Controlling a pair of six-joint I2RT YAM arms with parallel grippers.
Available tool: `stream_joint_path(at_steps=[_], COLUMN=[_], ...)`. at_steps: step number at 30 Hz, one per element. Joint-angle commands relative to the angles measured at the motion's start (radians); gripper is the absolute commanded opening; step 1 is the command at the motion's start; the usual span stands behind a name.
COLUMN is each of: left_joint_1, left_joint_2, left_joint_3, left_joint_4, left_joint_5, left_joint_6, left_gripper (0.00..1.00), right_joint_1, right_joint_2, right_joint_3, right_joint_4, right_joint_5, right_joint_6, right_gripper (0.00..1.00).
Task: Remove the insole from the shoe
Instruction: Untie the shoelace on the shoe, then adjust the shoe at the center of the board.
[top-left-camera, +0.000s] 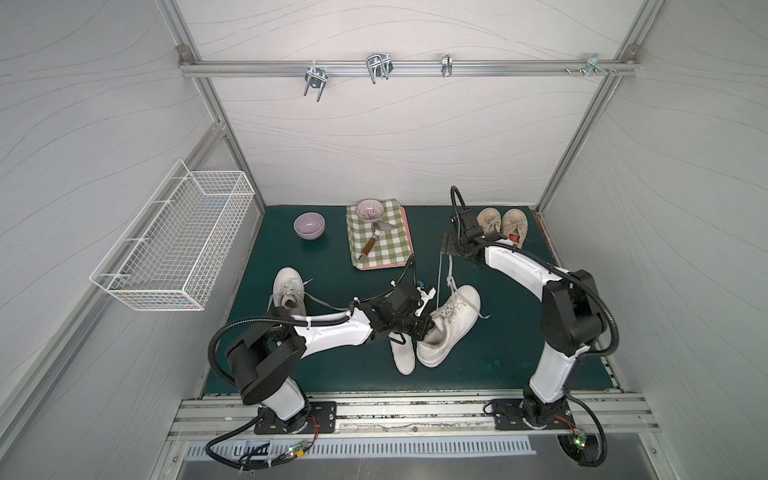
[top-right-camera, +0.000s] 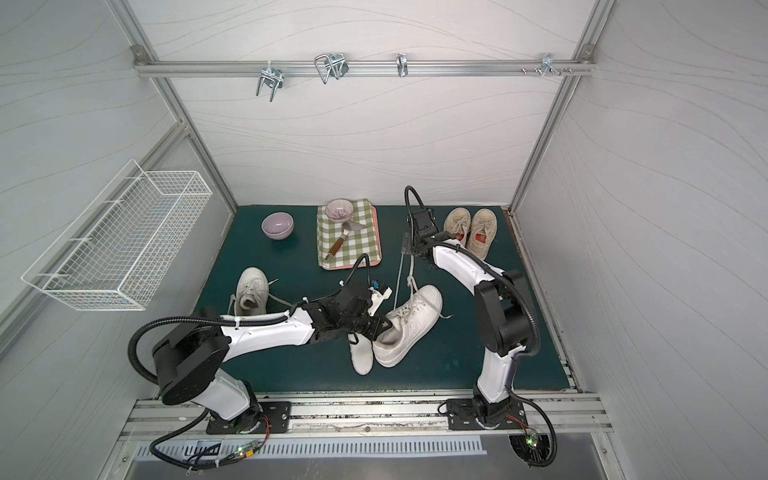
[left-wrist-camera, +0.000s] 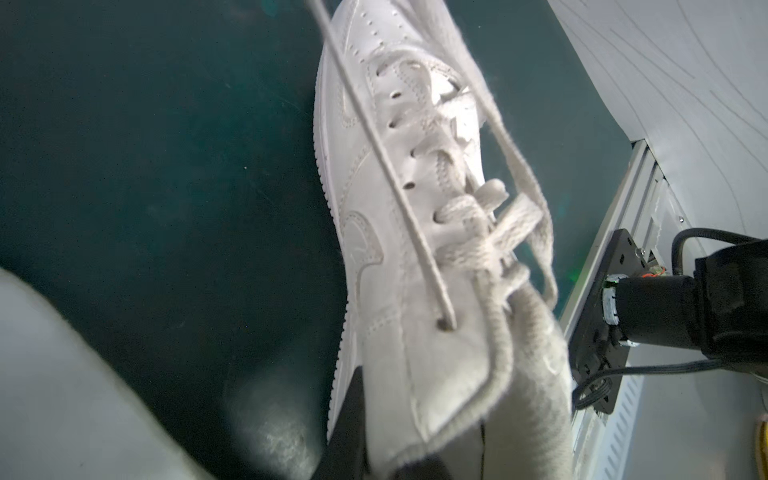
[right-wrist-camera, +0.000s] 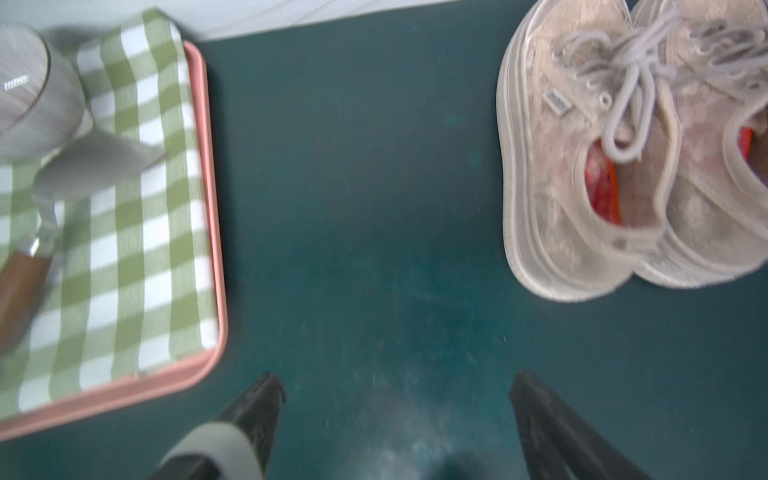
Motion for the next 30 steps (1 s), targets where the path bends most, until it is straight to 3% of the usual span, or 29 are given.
stream_joint_path(at_steps=[1,5,9,15,24,30], left_joint_1=[-0.010,-0.009,-0.007,0.037,0.098,0.096], left_joint_2=[-0.074,-0.084,-0.059,0.053,0.240,0.306], left_joint_3=[0.018,0.021,0.069,0.205,0.451,0.508], left_joint_4=[0.107,0.088,0.037,-0.059,-0.245,-0.270], left_joint_5=[0.041,0.003,-0.083,-0.226,-0.331,-0.266], left_joint_6=[0.050,0.047,0.012,-0.122,-0.276,-0.317], left_gripper=[0.00,0.00,0.00,0.00,0.00,0.16], right_joint_1=[-0.030,-0.056,-0.068,-0.067,-0.054,-0.022], right_joint_2=[0.073,0.152,0.097,-0.163,-0.471,-0.519], right_joint_3=[0.103,0.249,0.243,-0.015,-0.399,-0.520], right_joint_4=[-0.068,-0.160,-0.185,-0.132,-0.044,0.002], right_joint_5=[-0.035,-0.035,-0.036,-0.104,-0.229,-0.305], right_joint_6=[-0.003,-0.015,-0.012,0.025,0.061,0.041], right_gripper=[0.90,0.93,0.98,0.98,0.94,0.92])
